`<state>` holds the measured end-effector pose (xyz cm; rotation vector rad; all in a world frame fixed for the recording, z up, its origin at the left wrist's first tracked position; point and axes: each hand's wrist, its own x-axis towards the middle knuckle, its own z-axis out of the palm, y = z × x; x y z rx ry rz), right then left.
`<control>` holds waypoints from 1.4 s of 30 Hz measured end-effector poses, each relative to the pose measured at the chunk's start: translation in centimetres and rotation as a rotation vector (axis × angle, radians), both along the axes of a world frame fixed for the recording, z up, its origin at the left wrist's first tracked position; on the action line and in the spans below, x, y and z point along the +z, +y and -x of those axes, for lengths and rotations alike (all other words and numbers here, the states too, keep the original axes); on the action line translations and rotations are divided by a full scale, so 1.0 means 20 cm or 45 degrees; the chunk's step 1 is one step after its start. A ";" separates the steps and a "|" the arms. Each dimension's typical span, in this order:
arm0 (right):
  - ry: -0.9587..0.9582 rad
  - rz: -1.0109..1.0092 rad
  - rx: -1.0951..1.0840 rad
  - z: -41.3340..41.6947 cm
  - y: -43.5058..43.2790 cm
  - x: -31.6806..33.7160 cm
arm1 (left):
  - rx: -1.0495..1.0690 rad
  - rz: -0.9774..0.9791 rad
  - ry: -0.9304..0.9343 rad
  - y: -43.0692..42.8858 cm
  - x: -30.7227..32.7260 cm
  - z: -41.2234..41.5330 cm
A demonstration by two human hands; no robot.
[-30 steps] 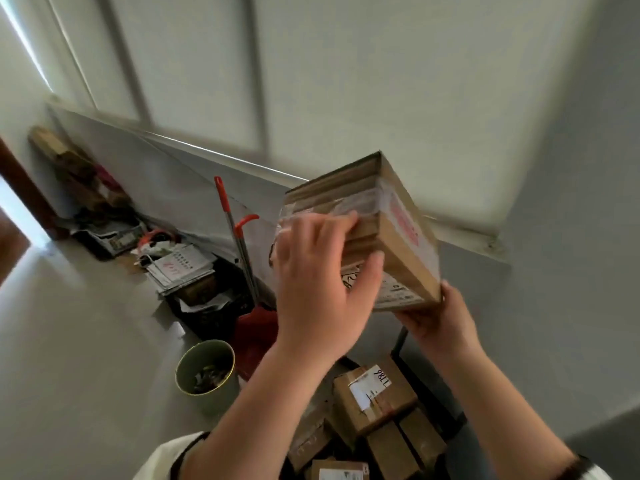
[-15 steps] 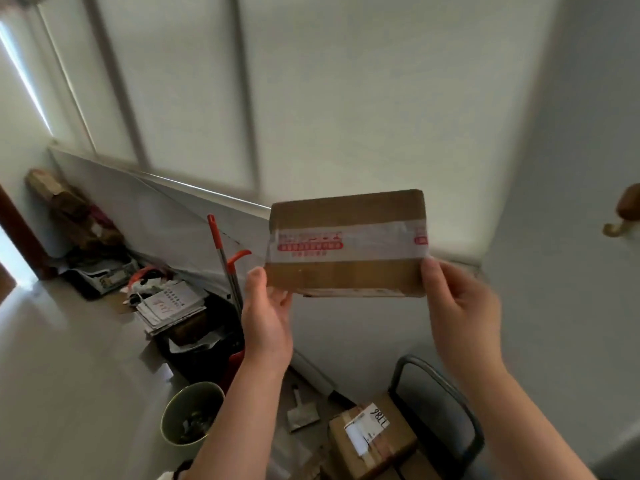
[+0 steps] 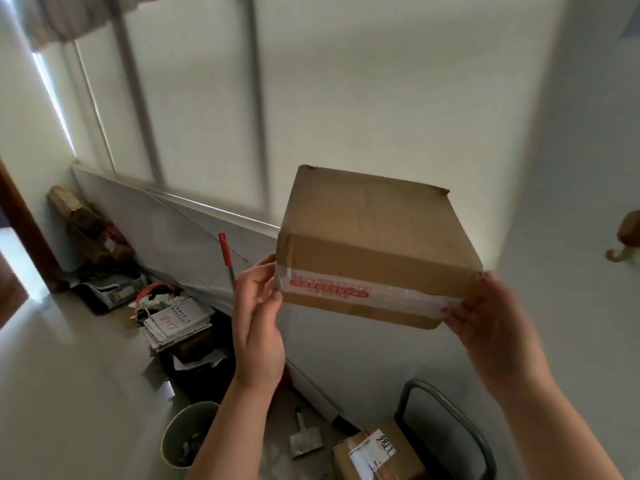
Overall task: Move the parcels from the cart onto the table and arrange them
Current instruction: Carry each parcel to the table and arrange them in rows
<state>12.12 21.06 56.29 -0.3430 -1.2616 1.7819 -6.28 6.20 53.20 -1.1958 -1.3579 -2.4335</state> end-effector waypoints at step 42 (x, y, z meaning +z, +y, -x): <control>0.067 0.289 0.183 -0.03 0.04 -0.35 | -0.351 0.400 -0.004 -0.10 -0.04 -0.07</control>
